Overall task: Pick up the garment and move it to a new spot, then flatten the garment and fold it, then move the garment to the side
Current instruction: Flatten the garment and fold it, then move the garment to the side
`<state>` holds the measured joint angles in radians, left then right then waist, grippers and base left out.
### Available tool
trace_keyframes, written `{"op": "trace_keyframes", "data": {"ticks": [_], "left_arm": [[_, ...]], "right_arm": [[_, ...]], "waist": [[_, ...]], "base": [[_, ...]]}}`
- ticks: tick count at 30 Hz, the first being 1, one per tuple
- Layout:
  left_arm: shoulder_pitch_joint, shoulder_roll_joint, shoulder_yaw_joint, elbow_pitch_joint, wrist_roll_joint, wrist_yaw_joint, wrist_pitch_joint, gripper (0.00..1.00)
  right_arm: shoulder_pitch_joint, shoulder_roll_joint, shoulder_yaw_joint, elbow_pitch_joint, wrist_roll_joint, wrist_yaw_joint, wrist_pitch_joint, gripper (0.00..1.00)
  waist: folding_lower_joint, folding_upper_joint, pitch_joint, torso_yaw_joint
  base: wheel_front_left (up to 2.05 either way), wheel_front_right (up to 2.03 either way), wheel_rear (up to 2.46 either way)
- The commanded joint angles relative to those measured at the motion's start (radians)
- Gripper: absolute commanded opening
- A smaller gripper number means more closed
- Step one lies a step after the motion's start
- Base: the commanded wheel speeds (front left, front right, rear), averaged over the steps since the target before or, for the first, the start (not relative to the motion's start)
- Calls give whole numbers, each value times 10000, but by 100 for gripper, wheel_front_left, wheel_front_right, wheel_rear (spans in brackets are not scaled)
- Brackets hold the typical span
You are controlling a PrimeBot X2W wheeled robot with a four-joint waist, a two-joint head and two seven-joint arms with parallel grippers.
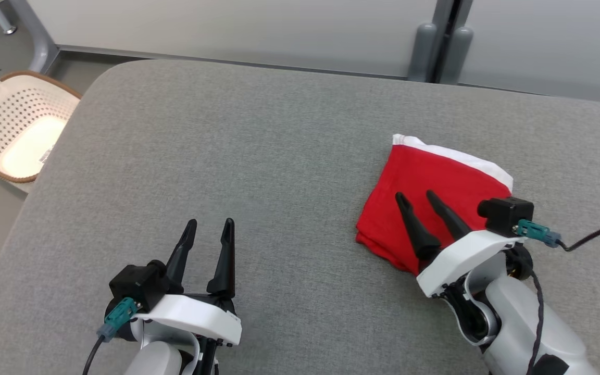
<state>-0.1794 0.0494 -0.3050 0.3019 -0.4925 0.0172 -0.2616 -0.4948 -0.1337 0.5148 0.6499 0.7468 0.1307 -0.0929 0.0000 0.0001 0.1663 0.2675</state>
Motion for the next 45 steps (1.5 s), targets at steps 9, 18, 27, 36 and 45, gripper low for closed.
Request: {"op": "trace_keyframes", "data": {"ticks": [9, 18, 27, 36, 45], "left_arm": [[-298, 35, 372, -399, 300, -89, -45, 100], [-352, 31, 620, -521, 653, -155, -45, 100], [-75, 33, 743, -447, 1078, -203, -45, 100], [36, 35, 702, -389, 1035, -215, -45, 100], [85, 35, 597, -356, 961, -181, -45, 100]], "right_arm": [[81, -1148, -596, -726, -2078, -2, -1594, 100], [1690, -997, -3047, -2551, -4481, -2, -1726, 100], [3019, 28, -4269, -3666, -5715, -2, -1733, 100], [3279, 368, -4410, -3764, -5908, -2, -1733, 100], [3238, 384, -4426, -3661, -5879, -2, -1735, 100]], "waist": [[0, -1, -147, -1368], [0, -1, -197, -2136], [0, -1, -198, -2487], [0, -1, -251, -2461], [0, -1, -319, -2336]], "base": [[0, 0, 0], [0, 0, 0], [0, 0, 0], [0, 0, 0], [0, 0, 0]]}}
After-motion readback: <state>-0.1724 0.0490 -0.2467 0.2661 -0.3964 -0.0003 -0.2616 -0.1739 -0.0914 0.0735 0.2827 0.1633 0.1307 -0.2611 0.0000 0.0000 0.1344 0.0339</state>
